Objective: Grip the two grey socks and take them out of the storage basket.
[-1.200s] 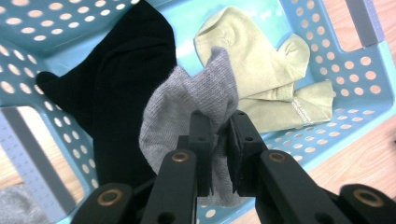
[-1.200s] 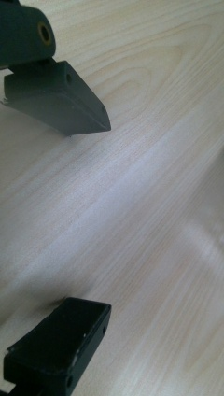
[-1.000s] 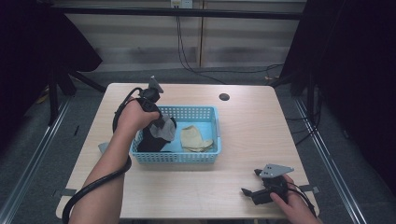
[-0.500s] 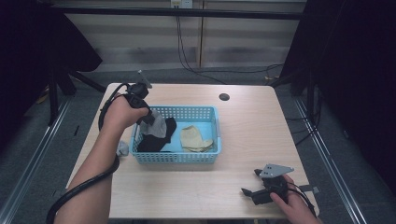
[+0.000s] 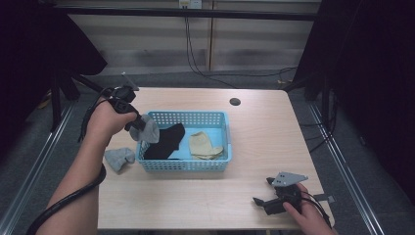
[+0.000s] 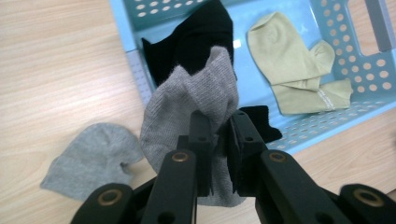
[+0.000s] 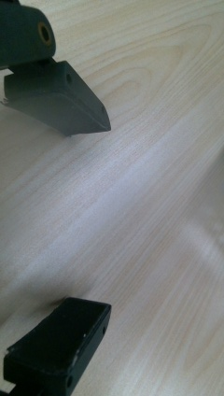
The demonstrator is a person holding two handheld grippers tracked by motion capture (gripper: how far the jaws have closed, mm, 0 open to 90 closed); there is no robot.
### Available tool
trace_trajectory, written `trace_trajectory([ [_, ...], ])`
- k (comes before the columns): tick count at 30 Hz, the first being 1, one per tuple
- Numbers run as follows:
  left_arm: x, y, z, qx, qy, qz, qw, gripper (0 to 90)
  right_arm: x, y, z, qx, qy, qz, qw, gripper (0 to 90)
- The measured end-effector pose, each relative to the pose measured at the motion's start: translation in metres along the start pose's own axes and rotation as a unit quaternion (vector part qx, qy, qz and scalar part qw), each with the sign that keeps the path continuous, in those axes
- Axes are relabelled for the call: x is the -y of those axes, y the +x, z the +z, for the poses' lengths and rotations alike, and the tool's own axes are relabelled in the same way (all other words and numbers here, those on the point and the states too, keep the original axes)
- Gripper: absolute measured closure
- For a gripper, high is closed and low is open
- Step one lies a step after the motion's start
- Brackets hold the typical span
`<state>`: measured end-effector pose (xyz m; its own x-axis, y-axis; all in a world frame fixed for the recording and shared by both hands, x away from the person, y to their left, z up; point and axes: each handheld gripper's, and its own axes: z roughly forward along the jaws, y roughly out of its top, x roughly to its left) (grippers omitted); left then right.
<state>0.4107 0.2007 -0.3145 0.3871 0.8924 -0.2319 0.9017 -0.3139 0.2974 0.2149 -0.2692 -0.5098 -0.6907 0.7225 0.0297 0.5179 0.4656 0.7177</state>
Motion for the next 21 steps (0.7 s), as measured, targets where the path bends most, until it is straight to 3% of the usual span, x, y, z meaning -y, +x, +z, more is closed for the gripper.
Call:
trace_trajectory([
  [8,0.011,0.019,-0.009,-0.002,-0.005,-0.019,0.9998,81.4,0.0,0.0,0.0,0.0,0.0,0.0,1.0,10.7],
  [16,0.018,0.026,-0.027,-0.006,-0.016,-0.023,0.9996,81.4,0.0,0.0,0.0,0.0,0.0,0.0,1.0,10.7],
  [21,0.024,0.032,-0.034,-0.021,-0.014,-0.028,0.9993,81.4,0.0,0.0,0.0,0.0,0.0,0.0,1.0,10.7],
])
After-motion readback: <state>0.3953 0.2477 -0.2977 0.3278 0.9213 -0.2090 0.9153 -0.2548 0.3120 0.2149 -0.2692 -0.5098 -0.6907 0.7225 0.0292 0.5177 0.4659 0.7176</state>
